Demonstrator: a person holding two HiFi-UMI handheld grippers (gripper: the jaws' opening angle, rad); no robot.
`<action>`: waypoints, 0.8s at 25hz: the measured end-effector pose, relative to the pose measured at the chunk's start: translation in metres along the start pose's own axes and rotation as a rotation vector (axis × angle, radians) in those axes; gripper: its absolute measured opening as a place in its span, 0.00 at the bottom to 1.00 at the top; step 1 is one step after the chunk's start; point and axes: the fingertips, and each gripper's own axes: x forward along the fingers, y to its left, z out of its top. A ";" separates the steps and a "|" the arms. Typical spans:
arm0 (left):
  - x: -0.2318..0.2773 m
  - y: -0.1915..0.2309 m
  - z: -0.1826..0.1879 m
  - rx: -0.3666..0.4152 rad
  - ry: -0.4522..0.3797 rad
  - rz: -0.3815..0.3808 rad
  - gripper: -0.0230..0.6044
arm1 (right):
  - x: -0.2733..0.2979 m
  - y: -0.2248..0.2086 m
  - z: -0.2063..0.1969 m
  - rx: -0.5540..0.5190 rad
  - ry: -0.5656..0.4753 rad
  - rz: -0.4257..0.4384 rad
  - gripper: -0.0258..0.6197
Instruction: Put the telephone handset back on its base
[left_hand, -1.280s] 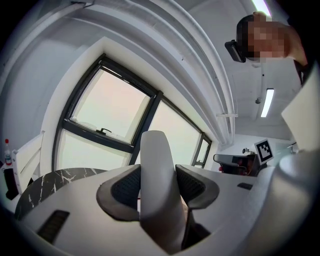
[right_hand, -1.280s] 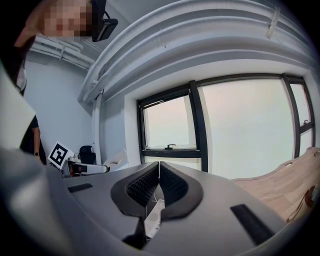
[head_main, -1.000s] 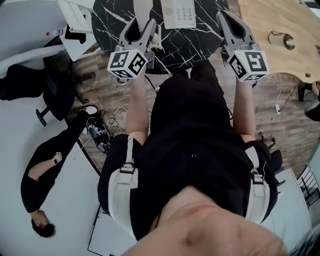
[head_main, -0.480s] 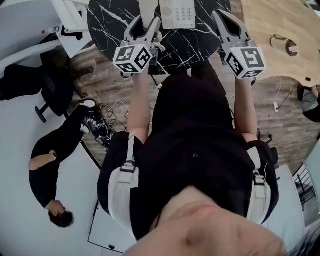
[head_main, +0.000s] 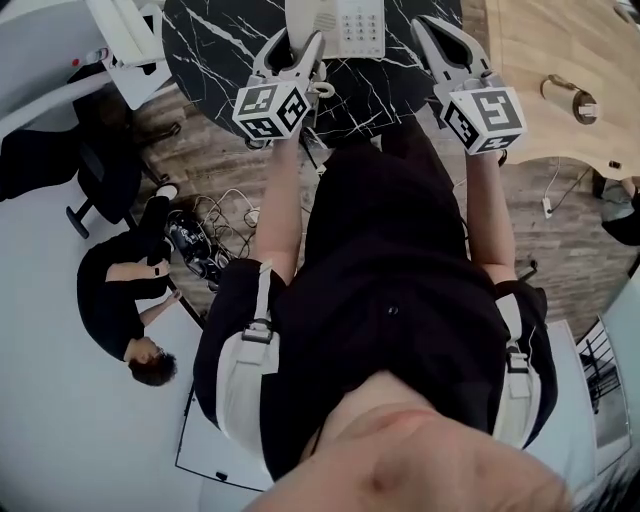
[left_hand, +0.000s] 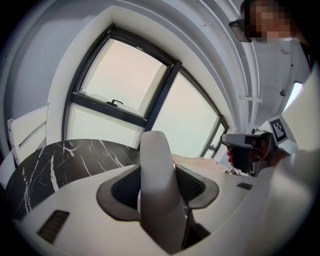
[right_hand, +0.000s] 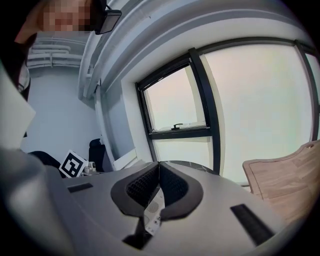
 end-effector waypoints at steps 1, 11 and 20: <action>0.003 0.001 -0.003 0.000 0.007 0.008 0.40 | 0.002 -0.002 -0.001 0.002 0.005 0.006 0.09; 0.042 0.016 -0.030 0.022 0.077 0.100 0.40 | 0.024 -0.018 -0.015 0.020 0.059 0.051 0.09; 0.074 0.037 -0.059 -0.011 0.139 0.170 0.40 | 0.036 -0.031 -0.029 0.043 0.108 0.066 0.09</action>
